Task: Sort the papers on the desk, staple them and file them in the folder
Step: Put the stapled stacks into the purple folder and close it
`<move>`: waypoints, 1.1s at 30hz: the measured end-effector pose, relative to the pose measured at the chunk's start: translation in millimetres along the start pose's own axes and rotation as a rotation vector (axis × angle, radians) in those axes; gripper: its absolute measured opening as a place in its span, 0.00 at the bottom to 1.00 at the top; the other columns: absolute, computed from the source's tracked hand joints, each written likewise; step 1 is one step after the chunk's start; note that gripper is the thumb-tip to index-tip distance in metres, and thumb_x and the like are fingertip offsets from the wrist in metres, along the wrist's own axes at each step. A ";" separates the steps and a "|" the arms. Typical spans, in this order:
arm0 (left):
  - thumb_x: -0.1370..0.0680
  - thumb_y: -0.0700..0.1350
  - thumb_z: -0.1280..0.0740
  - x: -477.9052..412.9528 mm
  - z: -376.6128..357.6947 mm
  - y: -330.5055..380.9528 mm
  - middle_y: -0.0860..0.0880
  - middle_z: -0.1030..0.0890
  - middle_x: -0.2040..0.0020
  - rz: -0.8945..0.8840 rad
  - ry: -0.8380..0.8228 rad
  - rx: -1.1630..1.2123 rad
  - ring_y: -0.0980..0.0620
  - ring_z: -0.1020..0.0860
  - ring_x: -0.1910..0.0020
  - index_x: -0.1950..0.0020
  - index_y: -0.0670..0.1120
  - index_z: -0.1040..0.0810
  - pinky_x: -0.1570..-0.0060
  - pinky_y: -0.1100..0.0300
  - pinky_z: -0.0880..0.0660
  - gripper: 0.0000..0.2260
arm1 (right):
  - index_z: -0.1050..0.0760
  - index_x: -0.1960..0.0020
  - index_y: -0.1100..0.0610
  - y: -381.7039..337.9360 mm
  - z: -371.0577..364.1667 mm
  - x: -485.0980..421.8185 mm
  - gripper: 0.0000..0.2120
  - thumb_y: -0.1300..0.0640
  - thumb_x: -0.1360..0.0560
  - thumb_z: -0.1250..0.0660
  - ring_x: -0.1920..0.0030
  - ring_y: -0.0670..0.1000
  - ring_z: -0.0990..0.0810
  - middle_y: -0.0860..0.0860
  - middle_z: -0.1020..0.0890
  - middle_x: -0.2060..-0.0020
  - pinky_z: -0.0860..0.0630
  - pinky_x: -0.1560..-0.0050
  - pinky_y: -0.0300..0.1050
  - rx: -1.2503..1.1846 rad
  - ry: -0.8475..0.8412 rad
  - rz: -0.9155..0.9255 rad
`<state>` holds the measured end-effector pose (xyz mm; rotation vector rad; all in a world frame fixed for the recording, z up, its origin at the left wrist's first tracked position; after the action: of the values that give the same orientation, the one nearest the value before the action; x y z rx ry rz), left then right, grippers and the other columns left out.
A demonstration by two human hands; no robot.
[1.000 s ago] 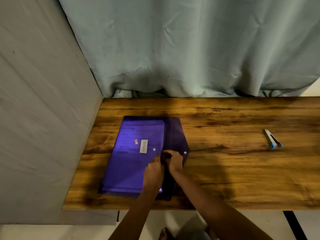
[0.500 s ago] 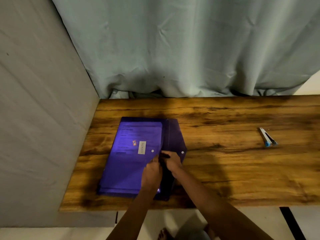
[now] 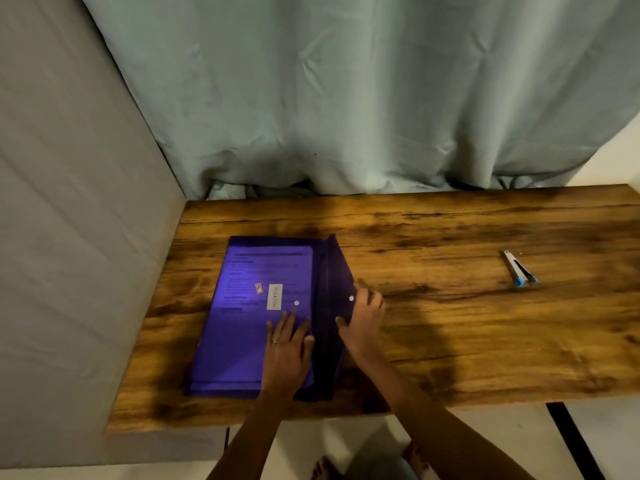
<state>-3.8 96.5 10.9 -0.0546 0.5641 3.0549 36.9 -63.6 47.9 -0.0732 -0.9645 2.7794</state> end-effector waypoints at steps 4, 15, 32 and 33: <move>0.18 0.58 0.59 9.9 -11.4 -9.1 0.44 0.29 0.30 -0.025 -0.152 -0.031 0.43 0.35 0.29 0.29 0.48 0.29 0.28 0.49 0.57 0.28 | 0.36 0.30 0.56 10.8 0.8 1.4 0.31 0.67 0.30 0.31 0.34 0.52 0.30 0.53 0.30 0.35 0.31 0.37 0.41 -0.348 0.002 -0.086; 0.24 0.48 0.46 -16.0 -31.8 30.1 0.43 0.33 0.28 -0.335 -0.279 0.163 0.47 0.34 0.29 0.27 0.41 0.35 0.31 0.58 0.37 0.26 | 0.27 0.34 0.59 3.6 45.4 -10.3 0.19 0.67 0.24 0.40 0.51 0.46 0.23 0.51 0.19 0.48 0.35 0.54 0.23 -0.382 0.170 0.020; 0.22 0.59 0.46 -18.7 -44.4 35.2 0.43 0.30 0.29 -0.164 -0.097 -0.032 0.44 0.34 0.28 0.28 0.41 0.32 0.30 0.51 0.47 0.30 | 0.40 0.25 0.53 33.1 3.4 -30.2 0.24 0.54 0.20 0.41 0.28 0.50 0.39 0.51 0.36 0.27 0.44 0.30 0.37 0.151 -0.214 0.198; 0.22 0.58 0.46 -18.1 -44.2 35.3 0.44 0.31 0.28 -0.171 -0.088 -0.046 0.45 0.34 0.28 0.27 0.42 0.33 0.30 0.51 0.47 0.29 | 0.40 0.25 0.53 34.6 1.6 -29.8 0.24 0.54 0.20 0.42 0.28 0.50 0.39 0.50 0.37 0.27 0.45 0.29 0.38 0.173 -0.218 0.203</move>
<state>14.0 47.3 -17.0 0.0296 0.4579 2.8880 60.0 -97.2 27.3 0.1705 -0.7970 3.0970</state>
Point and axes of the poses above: each hand's wrist, its own x-axis away from the middle knuckle, its own z-axis out of the back of the hand, y = z × x, the point moved 5 cm from there along -x, towards the middle knuckle
